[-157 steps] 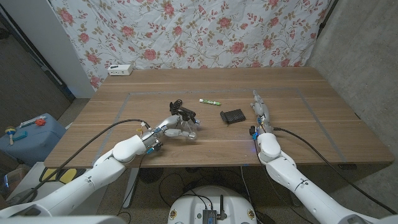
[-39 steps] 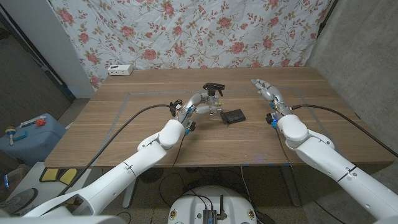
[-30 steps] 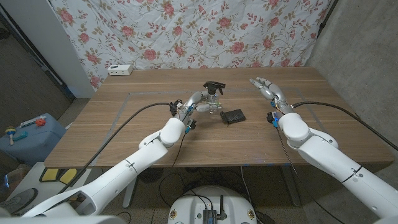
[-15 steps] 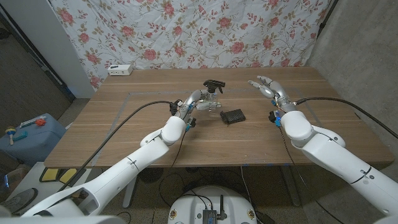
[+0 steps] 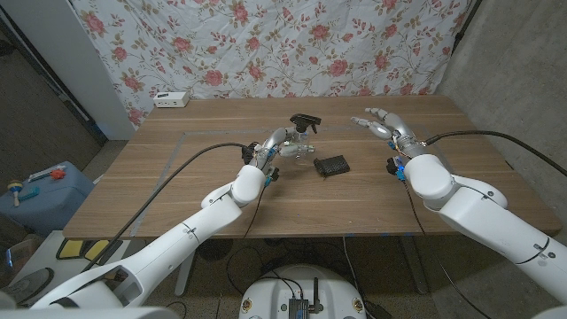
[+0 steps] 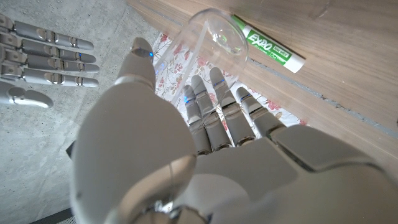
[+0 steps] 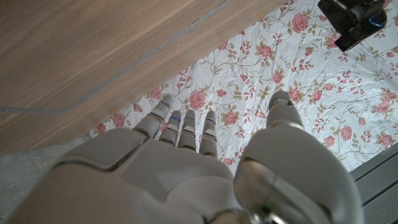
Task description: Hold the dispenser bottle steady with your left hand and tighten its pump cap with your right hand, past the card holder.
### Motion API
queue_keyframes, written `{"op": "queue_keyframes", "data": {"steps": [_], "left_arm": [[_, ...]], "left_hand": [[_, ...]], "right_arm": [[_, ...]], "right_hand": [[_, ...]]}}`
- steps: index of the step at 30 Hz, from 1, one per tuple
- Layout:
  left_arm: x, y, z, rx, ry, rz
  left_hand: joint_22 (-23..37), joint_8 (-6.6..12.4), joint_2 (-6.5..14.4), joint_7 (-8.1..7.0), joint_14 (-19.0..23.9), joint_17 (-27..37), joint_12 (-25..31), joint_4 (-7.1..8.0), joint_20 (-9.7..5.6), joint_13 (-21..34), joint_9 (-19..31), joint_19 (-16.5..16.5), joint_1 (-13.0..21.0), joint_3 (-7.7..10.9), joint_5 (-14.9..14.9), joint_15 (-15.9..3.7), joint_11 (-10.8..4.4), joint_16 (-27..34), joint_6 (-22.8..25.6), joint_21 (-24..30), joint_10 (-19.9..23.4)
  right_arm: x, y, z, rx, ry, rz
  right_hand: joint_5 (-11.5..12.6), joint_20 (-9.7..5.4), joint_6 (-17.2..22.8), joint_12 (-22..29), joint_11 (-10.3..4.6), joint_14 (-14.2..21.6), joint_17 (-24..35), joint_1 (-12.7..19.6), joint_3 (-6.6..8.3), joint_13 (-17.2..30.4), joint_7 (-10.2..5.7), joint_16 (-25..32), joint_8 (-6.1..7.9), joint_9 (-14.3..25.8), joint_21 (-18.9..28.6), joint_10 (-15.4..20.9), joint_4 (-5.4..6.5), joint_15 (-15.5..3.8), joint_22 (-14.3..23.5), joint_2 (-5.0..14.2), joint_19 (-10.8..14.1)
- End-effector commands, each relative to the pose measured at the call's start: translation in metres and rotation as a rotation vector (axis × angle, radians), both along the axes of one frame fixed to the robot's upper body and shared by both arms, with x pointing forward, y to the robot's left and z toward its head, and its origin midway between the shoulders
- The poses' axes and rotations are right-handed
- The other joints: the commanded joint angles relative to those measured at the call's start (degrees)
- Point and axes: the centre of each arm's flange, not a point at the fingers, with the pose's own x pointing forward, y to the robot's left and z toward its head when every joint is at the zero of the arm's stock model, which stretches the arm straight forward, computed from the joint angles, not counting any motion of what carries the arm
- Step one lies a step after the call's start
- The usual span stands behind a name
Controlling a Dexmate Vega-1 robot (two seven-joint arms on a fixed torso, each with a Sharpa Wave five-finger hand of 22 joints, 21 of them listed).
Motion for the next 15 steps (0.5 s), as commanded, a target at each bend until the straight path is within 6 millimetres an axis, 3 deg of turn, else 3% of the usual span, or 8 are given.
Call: {"op": "queue_keyframes", "data": {"steps": [1, 15], "left_arm": [[0.001, -0.001, 0.001, 0.013, -0.025, 0.032], [0.0, -0.007, 0.001, 0.025, -0.062, 0.076]], "left_hand": [[0.13, 0.39, 7.75, -0.08, 1.09, 0.22, 0.16, 2.35, -6.28, 0.2, 0.28, 0.31, -0.25, 2.68, 0.34, -4.85, 0.29, 0.11, 10.59, 0.04, 0.66], [0.13, 0.41, 7.81, 0.03, 1.35, 0.21, 0.13, 2.18, -6.27, 0.57, 0.27, 0.34, -0.42, 3.03, 0.38, -4.88, 0.2, 0.03, 10.83, 0.04, 1.08]], "right_arm": [[-0.02, 0.014, 0.006, -0.07, 0.011, 0.003], [-0.03, 0.033, 0.016, -0.156, 0.012, 0.011]], "right_hand": [[0.41, 0.72, 1.08, 0.09, 0.79, -0.12, 0.24, -0.22, -0.07, 0.09, 0.68, -0.24, 0.53, 0.22, 0.04, 0.0, -0.02, 0.96, 0.18, -0.85, -0.12], [0.32, 1.58, 3.11, 0.24, 1.32, -0.35, 0.31, -0.59, -0.3, 0.12, 1.47, -0.19, 1.17, 0.41, 0.12, -0.11, 0.21, 2.18, 0.19, -1.68, -0.5]]}}
